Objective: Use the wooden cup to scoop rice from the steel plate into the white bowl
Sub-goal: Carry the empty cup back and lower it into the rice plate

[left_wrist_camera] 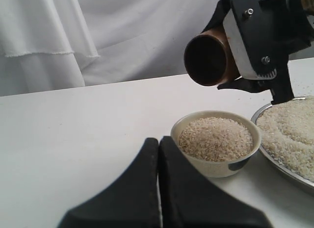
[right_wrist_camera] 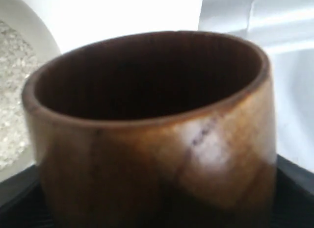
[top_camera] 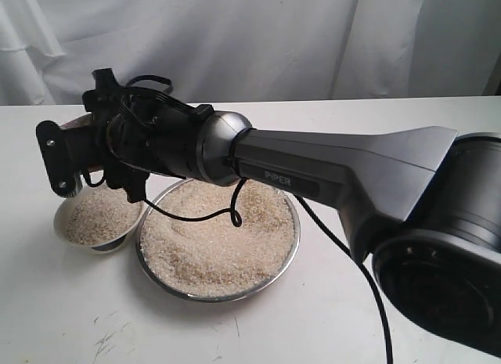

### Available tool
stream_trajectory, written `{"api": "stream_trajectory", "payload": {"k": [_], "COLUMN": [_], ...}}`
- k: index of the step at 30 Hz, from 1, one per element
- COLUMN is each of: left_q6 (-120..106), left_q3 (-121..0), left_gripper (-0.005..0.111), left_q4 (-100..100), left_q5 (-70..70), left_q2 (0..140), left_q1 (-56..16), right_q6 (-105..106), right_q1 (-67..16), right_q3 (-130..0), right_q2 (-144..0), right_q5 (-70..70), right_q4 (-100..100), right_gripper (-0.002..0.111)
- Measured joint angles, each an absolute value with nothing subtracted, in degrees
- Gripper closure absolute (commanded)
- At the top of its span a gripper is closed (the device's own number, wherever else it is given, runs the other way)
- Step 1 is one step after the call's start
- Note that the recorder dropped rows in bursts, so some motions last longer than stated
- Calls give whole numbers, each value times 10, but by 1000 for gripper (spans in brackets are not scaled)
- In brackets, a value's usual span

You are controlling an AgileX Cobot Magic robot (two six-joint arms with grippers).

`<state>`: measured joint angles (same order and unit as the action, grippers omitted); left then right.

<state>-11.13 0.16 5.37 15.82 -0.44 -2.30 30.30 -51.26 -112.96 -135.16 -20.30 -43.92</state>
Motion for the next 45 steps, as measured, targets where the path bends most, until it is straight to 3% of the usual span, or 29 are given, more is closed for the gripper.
{"api": "stream_trajectory", "payload": {"k": [8, 15, 31, 45], "left_q6": [-111, -111, -111, -111], "left_q3": [2, 2, 2, 2], "left_gripper": [107, 107, 107, 107], "left_q4": [54, 54, 54, 54], "left_q5": [158, 158, 158, 158], "left_q2": [-4, -4, -4, -4], "left_q1": [-23, -23, -23, -23], "right_q6": [387, 563, 600, 596], "right_q1": [-483, -432, -424, -424], "right_q3": [-1130, -1128, -964, -938], "right_q2": [-1254, -1228, -1228, -1228], "right_q5": [-396, -528, -442, -362], "right_q4": [-241, -233, -426, -563], "right_gripper": [108, 108, 108, 108]}}
